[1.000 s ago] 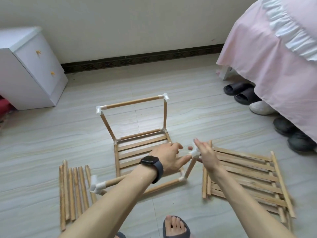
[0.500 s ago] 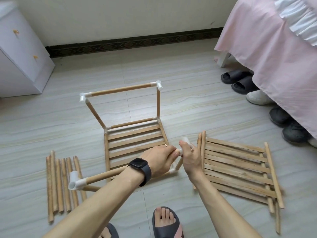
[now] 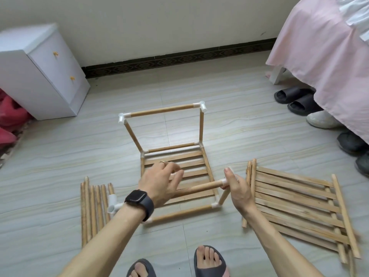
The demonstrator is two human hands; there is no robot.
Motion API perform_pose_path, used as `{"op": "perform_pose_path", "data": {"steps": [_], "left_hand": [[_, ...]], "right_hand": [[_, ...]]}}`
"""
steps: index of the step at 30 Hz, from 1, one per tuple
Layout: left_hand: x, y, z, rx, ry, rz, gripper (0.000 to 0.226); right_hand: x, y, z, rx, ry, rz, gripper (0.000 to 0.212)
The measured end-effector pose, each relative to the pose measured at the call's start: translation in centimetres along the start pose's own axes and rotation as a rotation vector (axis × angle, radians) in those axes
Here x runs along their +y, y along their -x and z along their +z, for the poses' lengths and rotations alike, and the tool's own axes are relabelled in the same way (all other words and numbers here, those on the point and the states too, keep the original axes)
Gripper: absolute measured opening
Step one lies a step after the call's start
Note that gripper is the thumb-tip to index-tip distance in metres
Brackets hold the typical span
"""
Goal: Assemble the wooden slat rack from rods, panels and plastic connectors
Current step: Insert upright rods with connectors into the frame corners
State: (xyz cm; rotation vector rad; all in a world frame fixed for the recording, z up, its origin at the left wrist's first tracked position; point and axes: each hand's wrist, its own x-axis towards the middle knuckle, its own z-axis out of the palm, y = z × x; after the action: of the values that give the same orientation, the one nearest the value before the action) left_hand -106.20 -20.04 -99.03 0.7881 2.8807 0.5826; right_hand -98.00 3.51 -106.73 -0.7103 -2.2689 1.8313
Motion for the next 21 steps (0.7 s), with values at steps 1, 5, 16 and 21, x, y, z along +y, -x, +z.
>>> {"op": "perform_pose_path", "data": {"steps": [1,5,16,21], "left_hand": [[-2.1,1.0,-0.9,0.106,-0.037,-0.076,0.031],[-8.9,4.6,-2.2,0.217,0.002,-0.507,0.026],[-10.7,4.5,0.3,0.298,0.836,-0.923,0.023],[-11.0,4.1,1.0,0.296,0.796,-0.920,0.023]], "right_hand": [[-0.1,-0.4,-0.4,-0.023,0.010,0.024,0.056],[-1.7,-2.0,-0.7,-0.107,0.024,0.023,0.043],[-0.9,-0.8,2.6,0.189,0.057,-0.017,0.031],[-0.4,0.0,3.3,0.226,0.011,-0.024,0.031]]}}
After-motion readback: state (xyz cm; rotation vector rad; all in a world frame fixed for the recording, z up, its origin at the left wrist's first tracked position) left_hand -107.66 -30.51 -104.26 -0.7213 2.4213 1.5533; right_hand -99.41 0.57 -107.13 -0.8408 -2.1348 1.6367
